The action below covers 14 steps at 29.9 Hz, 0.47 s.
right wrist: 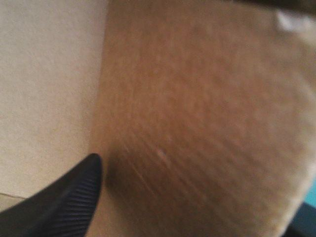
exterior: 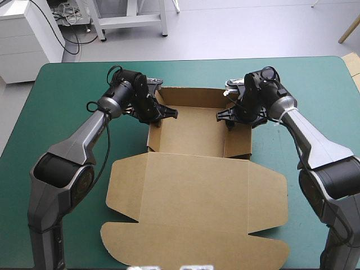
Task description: Fold the box
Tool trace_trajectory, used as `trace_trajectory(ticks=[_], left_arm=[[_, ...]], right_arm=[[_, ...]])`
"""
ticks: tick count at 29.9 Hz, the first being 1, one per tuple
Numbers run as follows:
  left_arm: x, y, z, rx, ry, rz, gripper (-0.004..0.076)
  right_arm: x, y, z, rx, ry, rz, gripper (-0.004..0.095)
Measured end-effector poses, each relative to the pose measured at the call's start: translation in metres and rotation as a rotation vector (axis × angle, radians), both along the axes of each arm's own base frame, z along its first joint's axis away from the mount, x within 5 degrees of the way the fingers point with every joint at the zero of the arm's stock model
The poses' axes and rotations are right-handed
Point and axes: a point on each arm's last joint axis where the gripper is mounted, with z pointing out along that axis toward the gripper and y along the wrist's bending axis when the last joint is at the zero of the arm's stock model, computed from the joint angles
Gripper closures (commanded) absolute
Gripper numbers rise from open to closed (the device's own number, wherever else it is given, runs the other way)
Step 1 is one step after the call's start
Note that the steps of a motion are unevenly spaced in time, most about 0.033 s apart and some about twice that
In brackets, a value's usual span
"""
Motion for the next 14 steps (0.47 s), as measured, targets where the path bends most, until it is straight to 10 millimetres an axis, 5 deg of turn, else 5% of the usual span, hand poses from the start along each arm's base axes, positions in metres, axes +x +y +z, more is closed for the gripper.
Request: trace_trajectory(ticks=[5, 14], left_arm=[[0.000, -0.002, -0.005, 0.000, 0.020, -0.014, 0.0143], [0.007, 0.001, 0.015, 0.025, -0.061, -0.017, 0.0129]], right_arm=[[0.000, 0.000, 0.000, 0.000, -0.002, 0.001, -0.0022], [0.002, 0.000, 0.004, 0.017, -0.013, -0.018, -0.0021]])
